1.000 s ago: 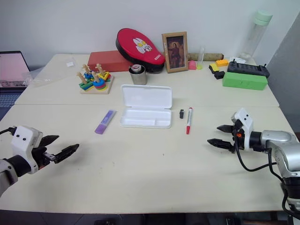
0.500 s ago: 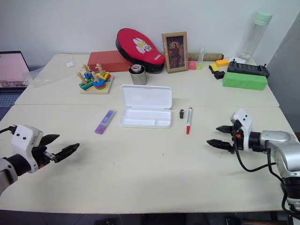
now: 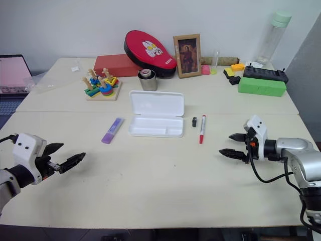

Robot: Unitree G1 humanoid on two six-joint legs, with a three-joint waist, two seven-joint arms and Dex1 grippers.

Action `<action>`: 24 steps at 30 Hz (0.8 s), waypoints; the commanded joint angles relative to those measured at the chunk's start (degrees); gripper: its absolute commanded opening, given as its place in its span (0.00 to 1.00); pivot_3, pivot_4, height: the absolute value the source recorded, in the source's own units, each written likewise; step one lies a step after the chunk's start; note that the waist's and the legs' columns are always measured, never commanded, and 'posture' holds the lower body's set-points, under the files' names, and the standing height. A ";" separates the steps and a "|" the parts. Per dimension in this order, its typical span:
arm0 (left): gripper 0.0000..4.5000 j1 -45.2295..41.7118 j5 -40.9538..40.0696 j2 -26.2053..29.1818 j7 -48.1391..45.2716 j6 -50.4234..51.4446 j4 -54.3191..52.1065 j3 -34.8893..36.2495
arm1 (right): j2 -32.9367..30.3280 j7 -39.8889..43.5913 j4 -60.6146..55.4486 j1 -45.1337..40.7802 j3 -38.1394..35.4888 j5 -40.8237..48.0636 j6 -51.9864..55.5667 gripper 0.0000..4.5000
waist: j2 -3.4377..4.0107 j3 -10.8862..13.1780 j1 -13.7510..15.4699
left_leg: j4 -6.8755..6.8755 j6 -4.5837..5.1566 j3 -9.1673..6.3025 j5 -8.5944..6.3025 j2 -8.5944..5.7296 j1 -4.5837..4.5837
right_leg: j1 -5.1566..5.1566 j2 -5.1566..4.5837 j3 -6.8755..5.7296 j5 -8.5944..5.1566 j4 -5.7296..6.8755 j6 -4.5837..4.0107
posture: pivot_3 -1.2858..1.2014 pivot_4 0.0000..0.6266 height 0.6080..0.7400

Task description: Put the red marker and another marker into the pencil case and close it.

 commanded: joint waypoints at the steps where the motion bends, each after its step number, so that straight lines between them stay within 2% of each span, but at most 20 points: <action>1: 1.00 -2.17 -3.26 -0.34 -1.29 0.41 -3.29 1.25 | 2.54 1.13 -2.75 -6.36 0.87 2.55 0.18 0.99 | 0.00 0.00 -0.09 | 0.01 0.00 0.00 0.00 0.00 0.00 | 0.00 0.00 0.00 0.00 0.00 0.00 | 0.52 0.24 1.00; 6: 1.00 -5.65 -5.47 -2.50 -2.25 1.25 -6.73 -4.06 | 9.43 2.29 1.20 -15.09 9.17 -1.76 -3.47 0.99 | -0.04 -0.03 -0.17 | 0.02 0.00 -0.01 0.01 0.01 0.14 | 0.11 0.01 -0.01 0.01 0.06 0.01 | 0.52 0.24 1.00; 10: 1.00 -8.37 -5.74 -3.94 -2.16 1.22 -8.77 -8.15 | 14.76 3.24 9.33 -20.18 16.12 -8.49 -10.18 0.99 | -0.05 -0.03 -0.01 | 0.02 0.00 -0.02 0.01 0.01 0.13 | 0.15 0.00 -0.04 0.01 -0.01 0.01 | 0.52 0.24 1.00; 13: 1.00 -10.89 -5.65 -6.38 -1.14 1.41 -11.81 -13.64 | 22.00 0.96 21.00 -24.86 20.43 -14.43 -17.40 0.99 | -0.04 -0.03 0.01 | 0.02 -0.01 -0.05 0.01 0.01 0.10 | 0.12 0.00 -0.07 0.02 0.02 0.01 | 0.52 0.24 1.00; 24: 1.00 -11.62 -5.40 -10.81 2.66 2.05 -15.06 -17.56 | 31.38 1.40 38.21 -31.02 23.32 -23.49 -28.37 0.99 | -0.04 -0.03 -0.17 | 0.00 -0.02 -0.06 0.02 0.01 0.12 | 0.09 0.01 -0.08 0.03 0.07 0.01 | 0.52 0.24 1.00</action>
